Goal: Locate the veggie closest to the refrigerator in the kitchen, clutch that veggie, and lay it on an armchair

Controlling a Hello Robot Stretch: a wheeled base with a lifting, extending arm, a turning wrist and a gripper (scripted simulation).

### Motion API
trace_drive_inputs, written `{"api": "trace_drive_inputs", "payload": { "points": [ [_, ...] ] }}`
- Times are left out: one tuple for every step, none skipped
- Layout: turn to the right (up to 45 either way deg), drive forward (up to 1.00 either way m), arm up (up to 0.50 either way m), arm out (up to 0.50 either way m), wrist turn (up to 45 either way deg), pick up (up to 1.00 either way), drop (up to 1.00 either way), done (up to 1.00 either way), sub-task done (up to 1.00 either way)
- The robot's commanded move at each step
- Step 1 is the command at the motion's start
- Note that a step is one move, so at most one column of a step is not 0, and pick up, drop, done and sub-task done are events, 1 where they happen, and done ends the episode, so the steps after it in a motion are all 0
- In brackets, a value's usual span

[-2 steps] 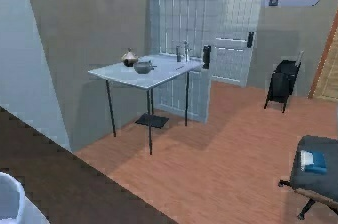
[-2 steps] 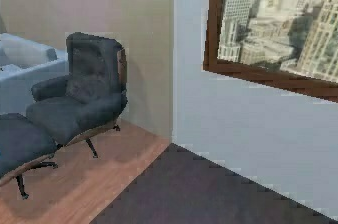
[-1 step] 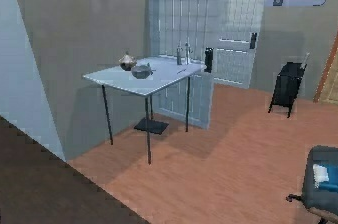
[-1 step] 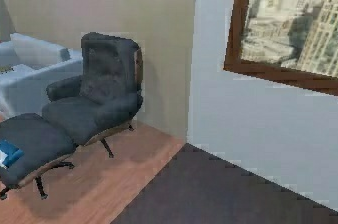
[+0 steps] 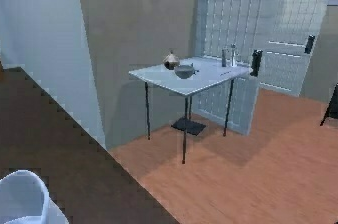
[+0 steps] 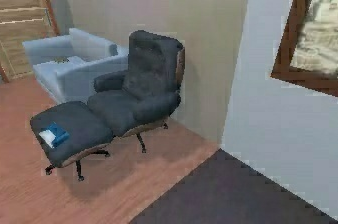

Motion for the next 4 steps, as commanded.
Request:
{"api": "trace_drive_inputs", "payload": {
  "points": [
    [0.0, 0.55, 0.00, 0.00, 0.0, 0.00, 0.00, 0.00, 0.00],
    [-33.0, 0.00, 0.00, 0.00, 0.0, 0.00, 0.00, 0.00, 0.00],
    [0.0, 0.05, 0.00, 0.00, 0.0, 0.00, 0.00, 0.00, 0.00],
    [-9.0, 0.00, 0.00, 0.00, 0.0, 0.00, 0.00, 0.00, 0.00]
  ]
}}
